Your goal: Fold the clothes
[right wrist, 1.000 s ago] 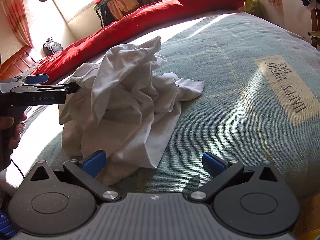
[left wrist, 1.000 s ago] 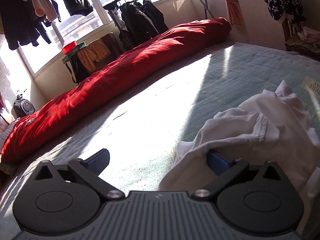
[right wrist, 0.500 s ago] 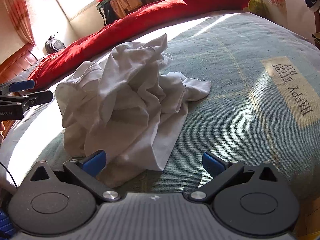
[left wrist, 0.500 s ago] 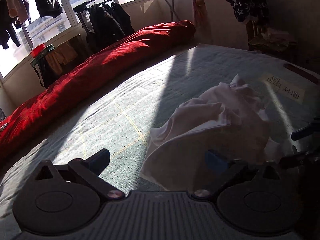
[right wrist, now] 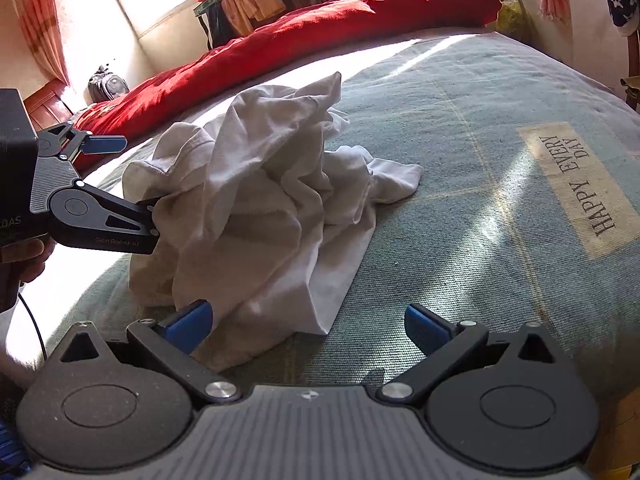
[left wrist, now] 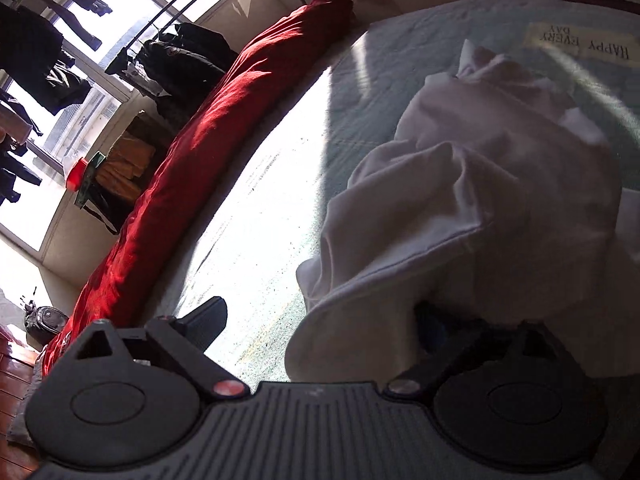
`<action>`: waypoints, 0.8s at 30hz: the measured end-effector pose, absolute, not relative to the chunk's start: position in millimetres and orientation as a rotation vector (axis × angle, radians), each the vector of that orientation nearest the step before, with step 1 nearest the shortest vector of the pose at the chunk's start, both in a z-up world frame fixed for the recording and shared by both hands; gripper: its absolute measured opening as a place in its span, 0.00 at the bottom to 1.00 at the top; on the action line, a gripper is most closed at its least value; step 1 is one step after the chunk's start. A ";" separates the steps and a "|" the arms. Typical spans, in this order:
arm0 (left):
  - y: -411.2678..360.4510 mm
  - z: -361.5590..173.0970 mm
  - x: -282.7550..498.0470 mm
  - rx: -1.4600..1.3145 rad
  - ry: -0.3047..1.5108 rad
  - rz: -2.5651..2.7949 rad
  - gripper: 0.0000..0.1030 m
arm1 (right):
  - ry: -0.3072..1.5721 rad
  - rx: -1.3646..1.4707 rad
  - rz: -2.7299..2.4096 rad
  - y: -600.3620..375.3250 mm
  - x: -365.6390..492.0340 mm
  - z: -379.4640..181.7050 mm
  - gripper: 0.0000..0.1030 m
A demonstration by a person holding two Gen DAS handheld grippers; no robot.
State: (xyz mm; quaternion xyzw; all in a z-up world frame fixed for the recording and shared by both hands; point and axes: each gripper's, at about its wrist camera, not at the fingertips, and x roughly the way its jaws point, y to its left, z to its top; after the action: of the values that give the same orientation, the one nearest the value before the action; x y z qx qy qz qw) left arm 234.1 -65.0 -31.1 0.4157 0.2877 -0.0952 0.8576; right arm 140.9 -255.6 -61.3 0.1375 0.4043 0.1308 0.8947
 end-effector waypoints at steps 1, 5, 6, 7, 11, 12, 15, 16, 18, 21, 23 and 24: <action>-62.2 -28.3 236.4 0.860 0.600 -0.180 0.89 | 0.839 0.285 0.273 -255.1 141.2 -61.6 1.00; -31.3 -2.3 241.7 0.678 0.572 -0.107 0.87 | 0.830 0.277 0.273 -255.7 140.8 -61.0 1.00; -29.2 -2.1 241.9 0.677 0.579 -0.135 0.87 | 0.825 0.276 0.272 -256.4 141.1 -60.7 1.00; -28.7 -3.3 241.7 0.687 0.586 -0.172 0.87 | 0.822 0.278 0.272 -256.8 142.6 -60.8 1.00; -43.2 -17.3 237.2 0.837 0.542 -0.252 0.86 | 0.805 0.254 0.295 -250.5 151.8 -58.7 1.00; -42.4 -17.1 240.7 0.824 0.540 -0.249 0.84 | 0.797 0.233 0.302 -247.3 154.0 -56.9 1.00; -31.1 -10.9 256.4 0.707 0.555 -0.216 0.78 | 0.768 0.146 0.305 -239.0 159.7 -48.6 1.00; -22.0 -7.7 262.9 0.643 0.567 -0.193 0.78 | 0.757 0.124 0.304 -238.5 160.8 -45.7 1.00; -5.5 -7.3 271.8 0.567 0.596 -0.154 0.74 | 0.736 0.086 0.302 -239.7 162.9 -40.5 1.00; 6.5 -14.7 271.1 0.550 0.626 -0.182 0.64 | 0.714 0.008 0.295 -242.0 168.3 -37.9 1.00; 11.9 -19.6 268.6 0.521 0.640 -0.208 0.56 | 0.702 -0.050 0.299 -239.5 173.8 -37.9 1.00; 14.0 -21.8 267.8 0.504 0.645 -0.219 0.55 | 0.693 -0.079 0.304 -237.3 176.7 -38.1 1.00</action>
State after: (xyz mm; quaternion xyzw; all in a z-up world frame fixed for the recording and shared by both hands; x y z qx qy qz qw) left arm 267.8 14.0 -21.8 0.2443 0.3128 -0.1062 0.9117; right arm 176.7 -237.3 -38.1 -0.0384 0.3382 0.1482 0.9285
